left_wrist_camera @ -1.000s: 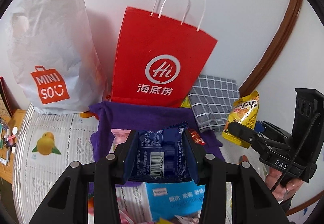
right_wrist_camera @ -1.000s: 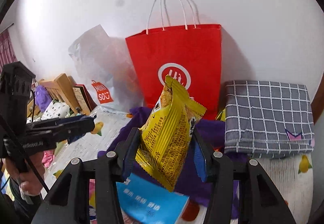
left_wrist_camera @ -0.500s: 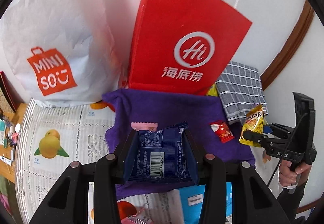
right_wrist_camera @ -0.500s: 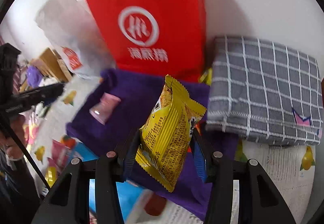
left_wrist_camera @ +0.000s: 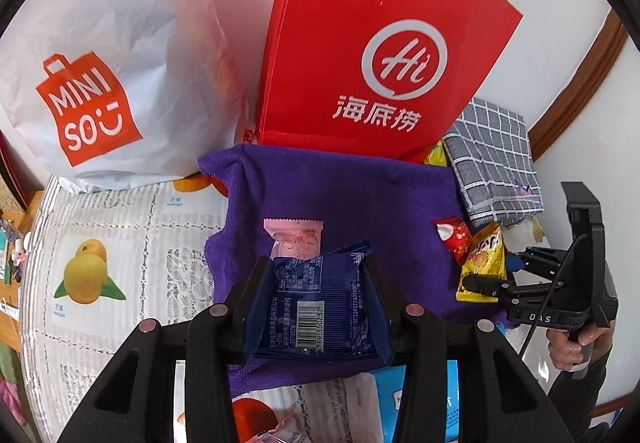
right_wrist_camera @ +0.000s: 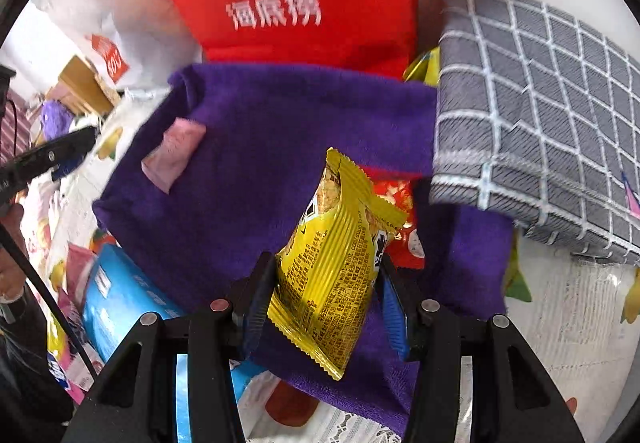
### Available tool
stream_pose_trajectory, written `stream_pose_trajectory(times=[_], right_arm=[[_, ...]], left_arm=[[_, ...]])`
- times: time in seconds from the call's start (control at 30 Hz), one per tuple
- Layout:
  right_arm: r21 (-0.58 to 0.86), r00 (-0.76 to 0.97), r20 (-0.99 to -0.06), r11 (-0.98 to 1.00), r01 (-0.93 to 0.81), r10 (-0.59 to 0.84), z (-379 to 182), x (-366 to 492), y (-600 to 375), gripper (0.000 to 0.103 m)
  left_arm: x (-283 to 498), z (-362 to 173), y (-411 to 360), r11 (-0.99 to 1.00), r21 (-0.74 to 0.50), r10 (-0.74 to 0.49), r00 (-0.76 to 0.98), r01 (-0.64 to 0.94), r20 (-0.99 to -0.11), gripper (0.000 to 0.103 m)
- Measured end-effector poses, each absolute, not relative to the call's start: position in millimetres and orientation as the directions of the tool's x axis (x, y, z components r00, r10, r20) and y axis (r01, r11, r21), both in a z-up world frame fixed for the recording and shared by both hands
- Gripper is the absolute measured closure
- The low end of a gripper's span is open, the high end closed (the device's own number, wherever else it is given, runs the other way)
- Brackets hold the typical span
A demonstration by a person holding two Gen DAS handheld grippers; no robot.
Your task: Organize snacks
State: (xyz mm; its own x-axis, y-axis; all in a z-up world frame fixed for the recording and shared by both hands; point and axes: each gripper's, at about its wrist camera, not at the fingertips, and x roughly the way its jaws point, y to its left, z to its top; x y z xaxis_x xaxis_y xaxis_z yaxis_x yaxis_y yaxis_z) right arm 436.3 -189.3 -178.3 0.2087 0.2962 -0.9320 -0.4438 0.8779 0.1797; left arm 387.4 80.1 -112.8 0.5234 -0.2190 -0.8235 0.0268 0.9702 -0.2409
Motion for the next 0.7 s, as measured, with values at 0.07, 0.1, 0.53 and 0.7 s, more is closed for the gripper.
stream_pose_trajectory(times=[0.07,0.1,0.53,0.7], right_arm=[[0.166,0.217,-0.934,0.88,-0.444,0.285,-178,436,-189,0.053],[0.169,0.215,-0.934,0.881,-0.443,0.287,-178,436,-189,0.053],[0.14,0.309,-0.905,0.889,-0.436,0.294,-137,428,-195,0.05],[0.144,0.346,-0.883,0.885,-0.443,0.317,-120,423,-196,0.05]], left_arm=[[389,-118,79,0.97,-0.241,-0.218,0.512,0.022,-0.831,0.061],[390,-120,79,0.97,-0.241,-0.218,0.504,0.02,-0.836,0.061],[398,-154,71,0.982,-0.191,-0.168,0.418,-0.014,-0.893,0.061],[400,-162,68,0.988,-0.155,-0.136,0.417,-0.013,-0.899,0.061]])
